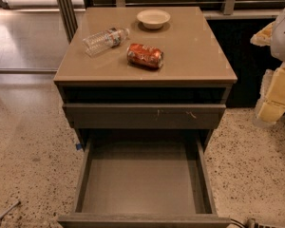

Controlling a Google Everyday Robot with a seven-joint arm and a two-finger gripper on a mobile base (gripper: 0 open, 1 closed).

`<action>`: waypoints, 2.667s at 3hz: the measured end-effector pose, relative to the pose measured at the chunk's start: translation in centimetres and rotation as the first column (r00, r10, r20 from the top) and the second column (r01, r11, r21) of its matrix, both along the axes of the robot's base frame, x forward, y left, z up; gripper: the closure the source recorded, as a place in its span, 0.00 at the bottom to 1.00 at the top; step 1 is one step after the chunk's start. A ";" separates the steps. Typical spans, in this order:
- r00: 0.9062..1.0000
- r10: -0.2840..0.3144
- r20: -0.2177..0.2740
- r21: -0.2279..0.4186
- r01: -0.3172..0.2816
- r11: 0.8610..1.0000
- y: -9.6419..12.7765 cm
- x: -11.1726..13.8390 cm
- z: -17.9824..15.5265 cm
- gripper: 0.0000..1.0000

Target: Place coke can into middle drawer

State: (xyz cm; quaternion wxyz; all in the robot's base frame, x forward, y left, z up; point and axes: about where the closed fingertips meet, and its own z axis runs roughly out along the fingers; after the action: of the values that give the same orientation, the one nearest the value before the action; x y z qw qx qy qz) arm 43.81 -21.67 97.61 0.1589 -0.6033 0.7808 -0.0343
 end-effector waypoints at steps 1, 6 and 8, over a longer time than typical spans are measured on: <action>1.000 0.011 0.005 -0.007 -0.011 1.000 0.1 0.4 0.1 0.00; 0.994 0.073 0.086 0.091 -0.081 0.993 6.2 21.0 -2.1 0.00; 0.992 0.091 0.087 0.167 -0.105 0.980 8.0 24.3 -5.0 0.00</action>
Offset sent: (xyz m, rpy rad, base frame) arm 0.0536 0.0156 0.0097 -0.0837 -0.0409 0.1411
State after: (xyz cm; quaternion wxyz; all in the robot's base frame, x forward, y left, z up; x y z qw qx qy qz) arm 68.07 -13.66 92.62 0.2421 -0.6235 0.7432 0.0169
